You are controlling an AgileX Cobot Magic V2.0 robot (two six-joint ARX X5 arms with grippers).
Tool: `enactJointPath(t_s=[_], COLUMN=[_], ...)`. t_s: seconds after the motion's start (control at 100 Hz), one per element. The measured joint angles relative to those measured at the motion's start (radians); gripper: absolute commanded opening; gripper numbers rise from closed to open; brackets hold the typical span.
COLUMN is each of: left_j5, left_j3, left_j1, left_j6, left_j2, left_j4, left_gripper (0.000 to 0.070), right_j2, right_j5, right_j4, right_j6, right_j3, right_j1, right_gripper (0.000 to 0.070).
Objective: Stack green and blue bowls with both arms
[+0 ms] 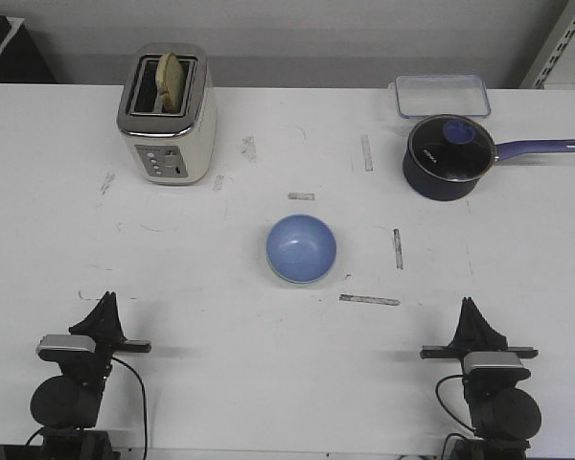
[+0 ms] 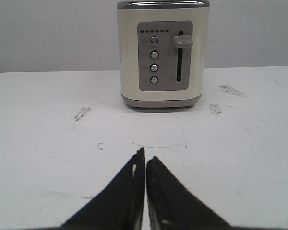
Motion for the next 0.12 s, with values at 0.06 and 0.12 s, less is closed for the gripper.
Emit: enactJointPath(t_s=[0.06, 0.12], left_j5=[0.000, 0.000], left_j3=[0.000, 0.000], left_j1=[0.000, 0.000], left_j6=[0.000, 0.000], left_j2=[0.000, 0.000], left_j4=[0.000, 0.000], left_gripper=[0.0002, 0.0002], right_j2=[0.000, 0.000], right_j5=[0.000, 0.000], right_j4=[0.000, 0.000], right_j6=[0.000, 0.000], right_j3=[0.000, 0.000], right_j1=[0.000, 0.000], right_gripper=[0.0005, 0.0005])
